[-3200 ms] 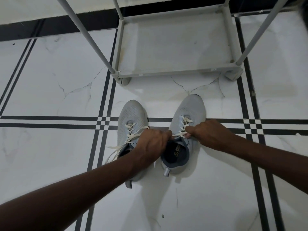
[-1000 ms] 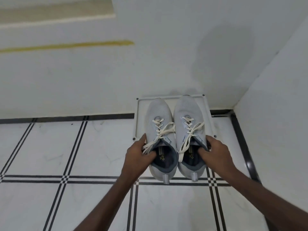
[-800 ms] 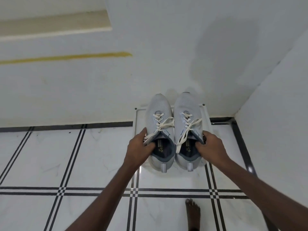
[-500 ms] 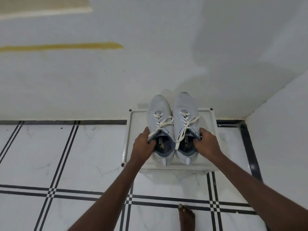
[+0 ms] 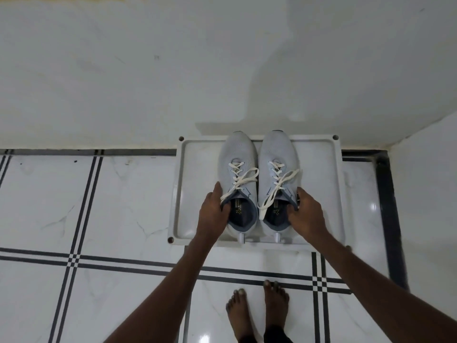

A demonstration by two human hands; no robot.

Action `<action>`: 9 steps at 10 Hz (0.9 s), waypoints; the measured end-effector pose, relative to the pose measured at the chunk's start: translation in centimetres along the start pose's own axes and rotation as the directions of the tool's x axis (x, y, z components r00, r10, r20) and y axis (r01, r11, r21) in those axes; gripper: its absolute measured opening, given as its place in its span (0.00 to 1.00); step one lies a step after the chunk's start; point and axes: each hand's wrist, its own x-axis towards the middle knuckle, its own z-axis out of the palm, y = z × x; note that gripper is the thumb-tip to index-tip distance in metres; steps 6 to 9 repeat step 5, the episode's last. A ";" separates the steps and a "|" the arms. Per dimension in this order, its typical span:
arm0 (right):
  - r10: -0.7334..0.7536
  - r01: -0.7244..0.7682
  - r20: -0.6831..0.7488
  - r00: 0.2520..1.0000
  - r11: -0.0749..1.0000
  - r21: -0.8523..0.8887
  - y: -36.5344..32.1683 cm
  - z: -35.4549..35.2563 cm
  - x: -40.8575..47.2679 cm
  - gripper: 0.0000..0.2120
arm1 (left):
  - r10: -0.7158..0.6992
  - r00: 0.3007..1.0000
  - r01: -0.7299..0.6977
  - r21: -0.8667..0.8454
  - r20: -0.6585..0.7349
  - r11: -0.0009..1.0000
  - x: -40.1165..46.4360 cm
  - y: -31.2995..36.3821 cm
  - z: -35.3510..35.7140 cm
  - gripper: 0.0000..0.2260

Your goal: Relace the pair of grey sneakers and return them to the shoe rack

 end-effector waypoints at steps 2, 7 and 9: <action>-0.004 0.004 0.012 1.000 1.000 0.004 0.5 0.7 -0.9 0.06 | -0.018 0.999 0.018 -0.011 0.028 1.000 -0.6 -0.1 -0.4 0.29; -0.036 0.030 -0.109 0.993 0.998 -0.058 -5.4 -2.4 -2.0 0.30 | 0.089 0.995 -0.081 0.140 -0.050 0.987 -0.4 3.1 -3.9 0.33; -0.036 0.030 -0.109 0.993 0.998 -0.058 -5.4 -2.4 -2.0 0.30 | 0.089 0.995 -0.081 0.140 -0.050 0.987 -0.4 3.1 -3.9 0.33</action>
